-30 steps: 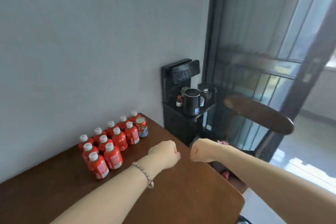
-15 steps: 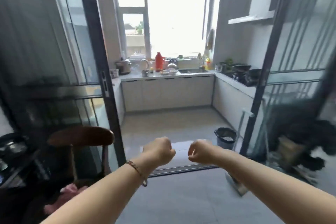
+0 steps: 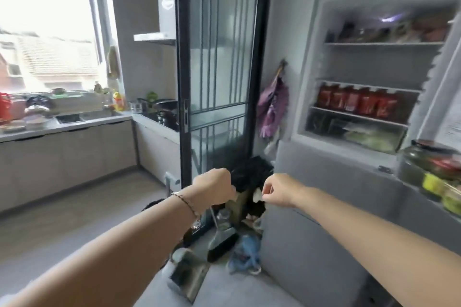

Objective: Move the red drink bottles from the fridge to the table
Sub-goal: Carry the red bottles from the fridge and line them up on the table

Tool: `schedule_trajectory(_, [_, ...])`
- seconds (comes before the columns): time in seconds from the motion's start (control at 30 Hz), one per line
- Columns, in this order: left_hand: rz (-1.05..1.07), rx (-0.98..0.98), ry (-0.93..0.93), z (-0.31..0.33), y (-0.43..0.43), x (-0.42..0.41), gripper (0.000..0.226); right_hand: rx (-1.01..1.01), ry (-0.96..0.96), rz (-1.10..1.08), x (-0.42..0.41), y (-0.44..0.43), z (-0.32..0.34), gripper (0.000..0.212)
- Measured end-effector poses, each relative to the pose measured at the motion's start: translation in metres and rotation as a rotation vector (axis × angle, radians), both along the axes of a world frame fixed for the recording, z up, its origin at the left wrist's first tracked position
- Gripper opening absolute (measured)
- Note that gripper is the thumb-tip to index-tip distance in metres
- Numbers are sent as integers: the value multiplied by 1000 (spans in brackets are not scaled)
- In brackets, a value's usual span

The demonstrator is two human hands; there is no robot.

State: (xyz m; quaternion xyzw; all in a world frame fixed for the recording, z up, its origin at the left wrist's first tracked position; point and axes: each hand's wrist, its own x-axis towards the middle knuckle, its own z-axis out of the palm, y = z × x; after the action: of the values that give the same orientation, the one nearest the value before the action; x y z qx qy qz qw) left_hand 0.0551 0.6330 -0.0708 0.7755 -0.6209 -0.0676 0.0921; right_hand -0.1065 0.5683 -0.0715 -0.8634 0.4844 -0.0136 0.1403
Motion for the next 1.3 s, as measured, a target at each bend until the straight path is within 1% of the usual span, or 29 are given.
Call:
schedule_trajectory(0.13, [-151,-65,27,15,-110,-25,28,-21,-33,-178,-38,-75,22,19])
schedule_trajectory(0.2, [-231,-86,57,24,-162,-39,21,-41,-41,-268,-55,-113,32,21])
schedule_trajectory(0.33, [-403,-128,11,42,-252,-69,19,-80,-35,-429,-86,-178,55,24])
schedule_trajectory(0.47, [-513,-154,86,58,-339,-107,26,-103,-50,-558,-120,-244,68,21])
schedule_trajectory(0.63, [-583,-155,165,66,-436,-154,20,-157,-71,-662,-164,-328,76,16])
schedule_trajectory(0.73, [-585,-168,223,66,-497,-186,20,-199,-104,-700,-196,-395,72,20])
schedule_trajectory(0.77, [-577,-173,245,65,-513,-194,19,-199,-127,-721,-205,-414,70,21])
schedule_trajectory(0.83, [-566,-180,265,61,-553,-217,20,-214,-181,-764,-230,-461,65,18])
schedule_trajectory(0.93, [-571,-188,235,63,-607,-244,20,-293,-286,-871,-264,-524,63,19])
schedule_trajectory(1.0, [-580,-199,240,66,-639,-258,20,-368,-441,-967,-279,-562,63,31])
schedule_trajectory(1.07, [-578,-213,237,68,-669,-268,20,-398,-601,-1048,-291,-602,62,50])
schedule_trajectory(1.17, [-583,-234,259,70,-704,-277,20,-440,-733,-1114,-310,-651,62,78])
schedule_trajectory(1.23, [-595,-242,284,68,-723,-282,21,-485,-819,-1147,-327,-676,65,88])
schedule_trajectory(1.3, [-620,-215,310,65,-737,-287,21,-473,-931,-1145,-341,-692,64,90])
